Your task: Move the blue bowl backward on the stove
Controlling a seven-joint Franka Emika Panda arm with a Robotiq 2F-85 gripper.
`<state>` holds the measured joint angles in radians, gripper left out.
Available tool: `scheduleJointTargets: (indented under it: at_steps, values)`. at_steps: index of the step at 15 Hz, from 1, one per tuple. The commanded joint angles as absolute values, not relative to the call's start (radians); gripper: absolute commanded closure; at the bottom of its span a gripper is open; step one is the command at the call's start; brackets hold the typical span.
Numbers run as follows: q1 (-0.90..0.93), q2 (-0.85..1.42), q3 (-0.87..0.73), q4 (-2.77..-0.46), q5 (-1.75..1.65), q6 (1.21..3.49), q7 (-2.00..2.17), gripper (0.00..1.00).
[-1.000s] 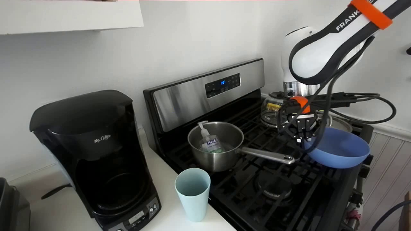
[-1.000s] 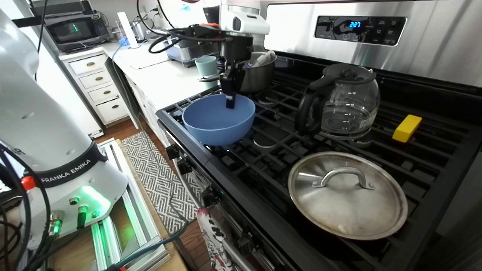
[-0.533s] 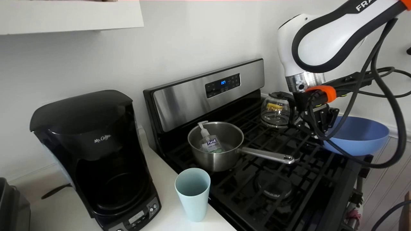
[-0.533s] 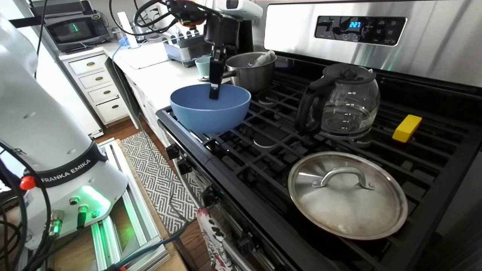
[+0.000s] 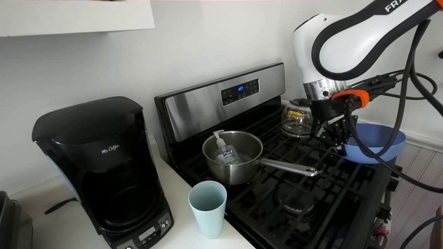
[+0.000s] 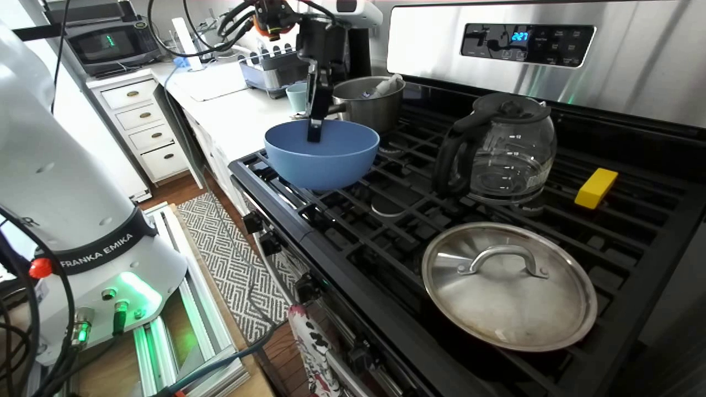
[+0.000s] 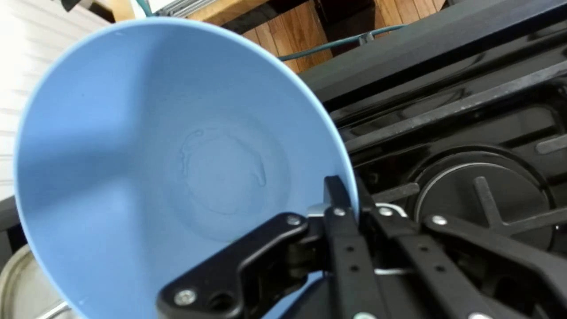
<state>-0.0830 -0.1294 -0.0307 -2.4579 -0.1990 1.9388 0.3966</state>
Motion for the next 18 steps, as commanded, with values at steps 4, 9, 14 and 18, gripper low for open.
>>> scheduleJointTargets:
  at_steps: [4, 9, 14, 18]
  values:
    - [-0.049, -0.097, -0.011, -2.444, -0.288, 2.036, 0.16, 0.99]
    - [-0.036, -0.091, -0.016, -2.408, -0.303, 2.085, -0.075, 0.99]
    - [-0.025, -0.028, -0.007, -2.314, -0.292, 2.034, -0.246, 0.99]
    - [-0.025, -0.045, -0.012, -2.342, -0.278, 2.062, -0.231, 0.95]
